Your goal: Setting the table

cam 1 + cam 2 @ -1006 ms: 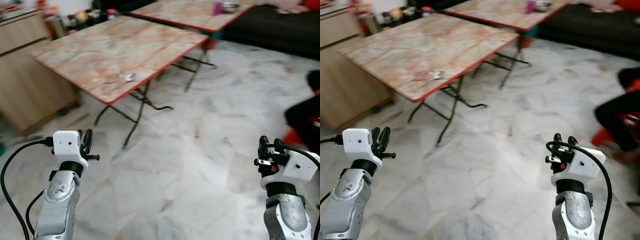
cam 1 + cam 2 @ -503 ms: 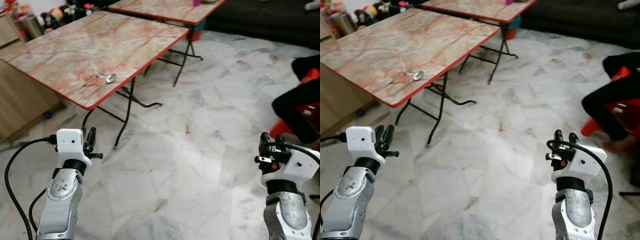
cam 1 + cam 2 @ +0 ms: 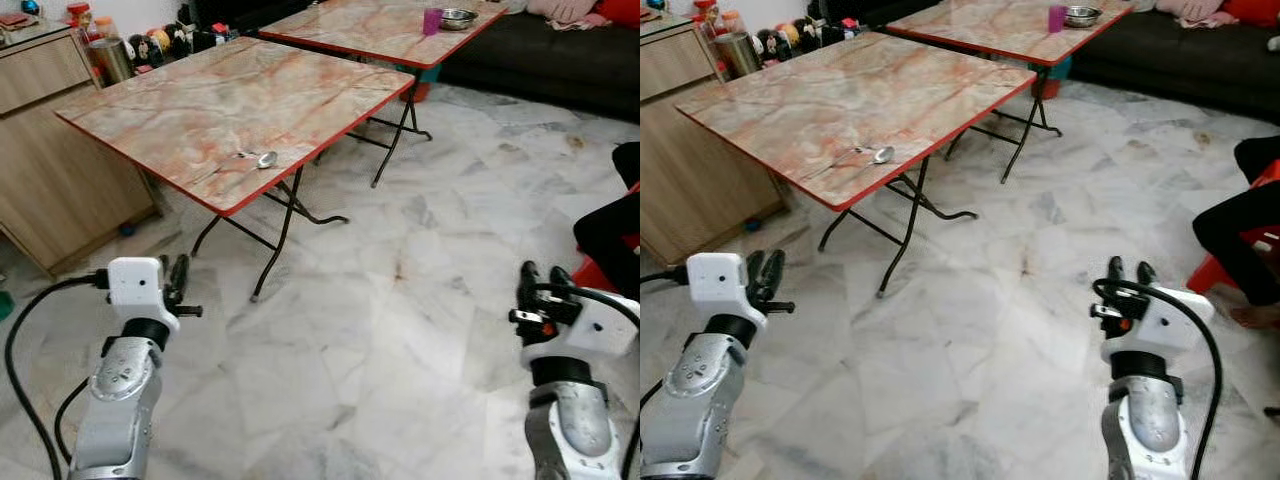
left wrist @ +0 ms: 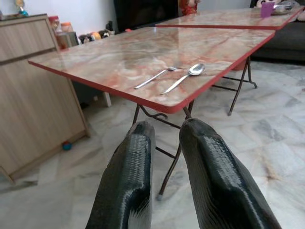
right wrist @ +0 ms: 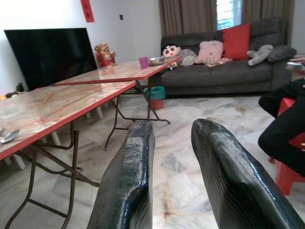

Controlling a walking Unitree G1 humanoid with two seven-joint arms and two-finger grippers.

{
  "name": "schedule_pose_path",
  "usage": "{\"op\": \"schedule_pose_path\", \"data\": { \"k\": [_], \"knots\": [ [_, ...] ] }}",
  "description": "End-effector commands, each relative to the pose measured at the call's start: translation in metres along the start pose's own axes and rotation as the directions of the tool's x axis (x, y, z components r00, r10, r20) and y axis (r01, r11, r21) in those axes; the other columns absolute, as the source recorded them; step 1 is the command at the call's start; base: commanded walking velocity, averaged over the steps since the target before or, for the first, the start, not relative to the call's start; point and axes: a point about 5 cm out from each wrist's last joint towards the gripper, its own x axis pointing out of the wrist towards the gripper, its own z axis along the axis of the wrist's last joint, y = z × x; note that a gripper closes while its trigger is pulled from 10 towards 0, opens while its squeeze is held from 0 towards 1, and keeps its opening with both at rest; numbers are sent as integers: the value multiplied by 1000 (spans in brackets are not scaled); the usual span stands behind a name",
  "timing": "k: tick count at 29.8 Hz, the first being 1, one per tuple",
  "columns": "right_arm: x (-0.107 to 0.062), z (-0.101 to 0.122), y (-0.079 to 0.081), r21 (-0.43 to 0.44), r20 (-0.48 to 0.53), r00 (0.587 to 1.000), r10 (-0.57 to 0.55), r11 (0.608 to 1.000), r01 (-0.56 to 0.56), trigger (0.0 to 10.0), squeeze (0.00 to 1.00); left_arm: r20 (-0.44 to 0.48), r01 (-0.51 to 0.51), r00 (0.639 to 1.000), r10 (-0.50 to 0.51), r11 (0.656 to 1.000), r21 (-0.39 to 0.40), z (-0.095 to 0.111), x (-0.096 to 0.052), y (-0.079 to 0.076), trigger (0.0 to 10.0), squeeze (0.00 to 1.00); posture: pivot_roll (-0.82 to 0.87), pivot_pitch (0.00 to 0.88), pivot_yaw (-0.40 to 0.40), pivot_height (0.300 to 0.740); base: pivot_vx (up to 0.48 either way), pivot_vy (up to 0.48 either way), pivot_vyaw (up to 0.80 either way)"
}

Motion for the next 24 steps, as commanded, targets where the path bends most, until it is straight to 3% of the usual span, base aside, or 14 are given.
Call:
{"op": "schedule_pose_path", "data": {
  "k": [1, 24],
  "knots": [
    [1, -1, -3, -2, -9, 1000, -11, 1000, 11, 10000, 0, -1, 10, 1000, -10, 1000, -12, 1, 1, -3, 10000, 0, 46, 75, 59, 740, 0, 386, 0],
    [3, 1, -2, 2, 15, 1000, -12, 1000, 12, 10000, 0, 4, 16, 1000, -16, 1000, -15, 3, 2, -4, 10000, 0, 48, 75, 60, 740, 0, 382, -712]
  ]
}}
